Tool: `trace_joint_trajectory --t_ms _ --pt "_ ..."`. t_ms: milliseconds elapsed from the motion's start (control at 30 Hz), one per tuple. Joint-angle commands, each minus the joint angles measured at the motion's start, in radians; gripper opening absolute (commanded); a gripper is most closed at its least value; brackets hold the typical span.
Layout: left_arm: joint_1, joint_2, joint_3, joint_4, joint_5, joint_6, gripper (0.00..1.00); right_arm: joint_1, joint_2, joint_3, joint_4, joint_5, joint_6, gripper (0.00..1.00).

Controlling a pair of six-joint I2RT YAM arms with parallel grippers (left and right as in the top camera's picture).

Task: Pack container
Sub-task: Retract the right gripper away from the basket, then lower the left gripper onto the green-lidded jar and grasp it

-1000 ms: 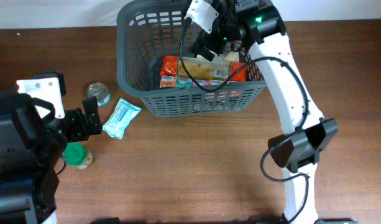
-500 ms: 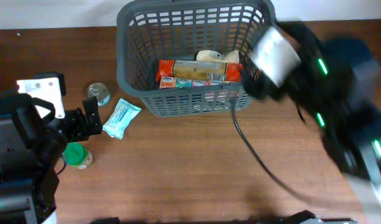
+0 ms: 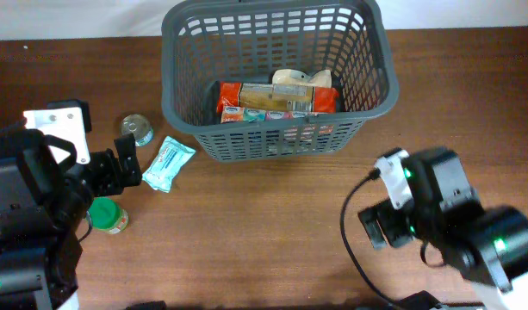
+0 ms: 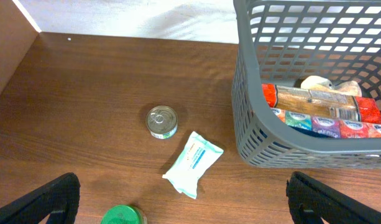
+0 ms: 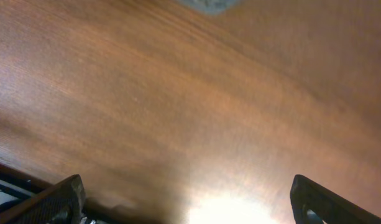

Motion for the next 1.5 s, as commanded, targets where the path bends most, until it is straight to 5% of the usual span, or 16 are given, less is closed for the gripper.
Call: trace_joint_trajectory --t_ms 0,267,1067,1467 --pt "0.008 0.001 0.013 0.002 0.014 0.023 0.99 0.008 -0.166 -0.048 -0.019 0.017 0.100 0.99" --pt "0.008 0.001 0.013 0.002 0.014 0.023 0.99 0.008 -0.360 -0.041 -0.021 0.018 0.106 0.99" --pt "0.008 0.001 0.013 0.002 0.017 0.021 0.99 0.008 -0.362 -0.035 -0.021 0.018 0.106 0.99" --pt "0.008 0.003 0.013 0.053 0.145 0.007 0.99 0.008 -0.362 -0.035 -0.021 0.018 0.106 0.99"
